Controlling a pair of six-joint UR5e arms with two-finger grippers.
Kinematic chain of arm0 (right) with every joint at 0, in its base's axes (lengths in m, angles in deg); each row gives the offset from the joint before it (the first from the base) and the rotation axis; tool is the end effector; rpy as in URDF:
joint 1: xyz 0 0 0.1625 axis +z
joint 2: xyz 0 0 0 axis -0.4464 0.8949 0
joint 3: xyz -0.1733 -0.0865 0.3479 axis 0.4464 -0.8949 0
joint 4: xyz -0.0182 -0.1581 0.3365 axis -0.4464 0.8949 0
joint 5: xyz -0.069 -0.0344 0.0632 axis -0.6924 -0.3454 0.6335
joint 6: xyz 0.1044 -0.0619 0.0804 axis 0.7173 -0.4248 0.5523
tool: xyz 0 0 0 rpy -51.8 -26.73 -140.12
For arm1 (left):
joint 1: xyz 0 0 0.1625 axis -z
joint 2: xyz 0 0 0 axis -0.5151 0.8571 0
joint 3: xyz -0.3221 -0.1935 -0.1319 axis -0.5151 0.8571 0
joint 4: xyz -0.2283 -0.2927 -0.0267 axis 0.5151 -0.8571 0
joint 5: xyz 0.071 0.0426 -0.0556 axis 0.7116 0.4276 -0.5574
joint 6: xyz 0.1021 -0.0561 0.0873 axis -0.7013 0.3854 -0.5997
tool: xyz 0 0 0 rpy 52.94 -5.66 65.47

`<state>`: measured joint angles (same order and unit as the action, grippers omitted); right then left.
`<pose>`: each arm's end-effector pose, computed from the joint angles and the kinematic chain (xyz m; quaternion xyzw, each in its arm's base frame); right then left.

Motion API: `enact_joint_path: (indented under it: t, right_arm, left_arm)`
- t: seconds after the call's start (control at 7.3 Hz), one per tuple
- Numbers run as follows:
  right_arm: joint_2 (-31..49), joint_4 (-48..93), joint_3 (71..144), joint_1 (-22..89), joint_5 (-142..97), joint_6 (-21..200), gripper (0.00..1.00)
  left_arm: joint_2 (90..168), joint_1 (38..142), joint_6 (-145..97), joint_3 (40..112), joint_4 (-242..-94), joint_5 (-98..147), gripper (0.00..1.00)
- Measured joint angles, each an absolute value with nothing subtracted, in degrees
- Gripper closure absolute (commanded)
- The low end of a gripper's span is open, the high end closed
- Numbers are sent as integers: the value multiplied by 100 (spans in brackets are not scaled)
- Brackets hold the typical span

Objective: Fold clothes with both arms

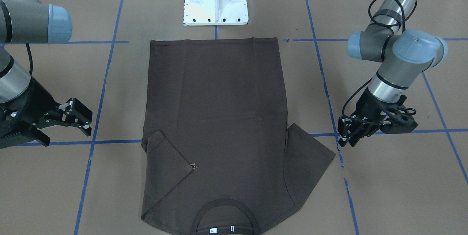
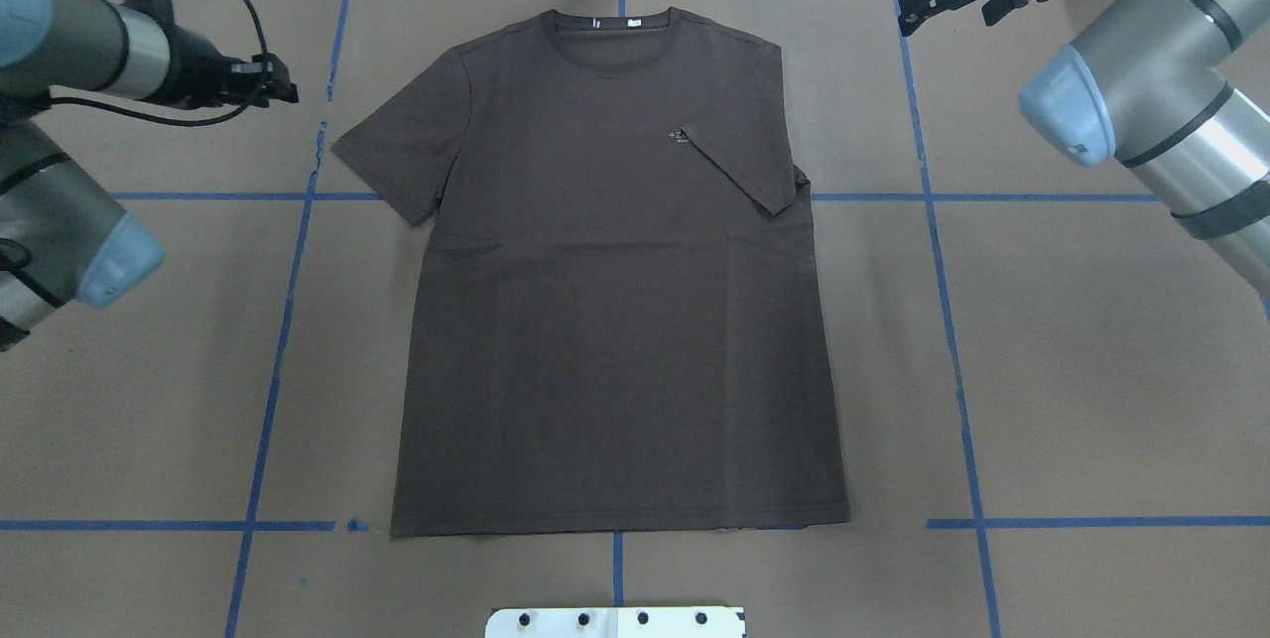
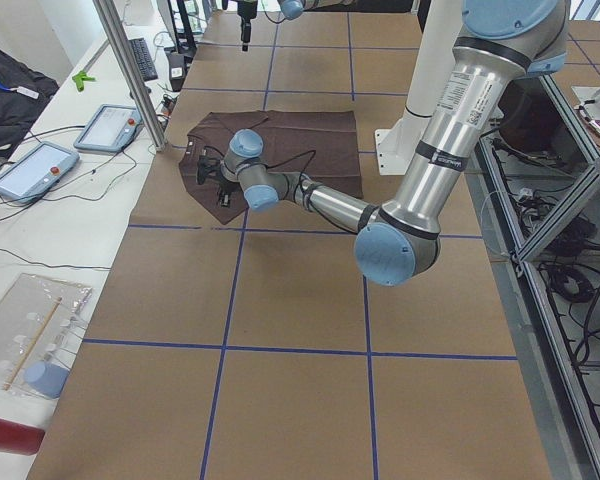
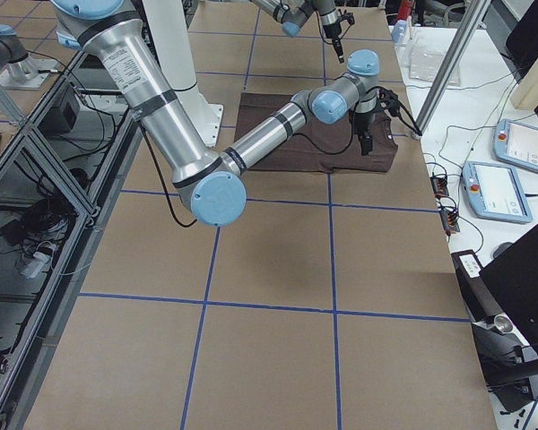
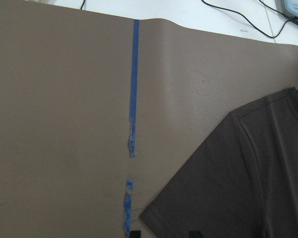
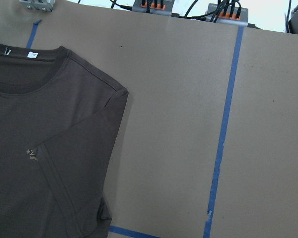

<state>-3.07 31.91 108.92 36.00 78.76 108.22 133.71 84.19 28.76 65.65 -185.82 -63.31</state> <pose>-0.2524 -0.5965 0.3190 0.1411 -0.4091 -0.0436 0.9005 0.3332 -0.5862 0.4206 0.1812 0.4743 -0.1464 0.8490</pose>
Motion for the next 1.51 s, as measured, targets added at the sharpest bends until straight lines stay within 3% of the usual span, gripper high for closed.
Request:
enact_joint_path:
  t: [0.69,1.51]
  right_arm:
    - [-281,3182,10883,3592,7845,10817,0]
    - [-240,3178,10880,3589,7838,10817,0]
  left_arm:
    - [13834,8173,3188,5361,-19177,-5862,60]
    - [13830,8102,2714,5302,-19176,-5849,58]
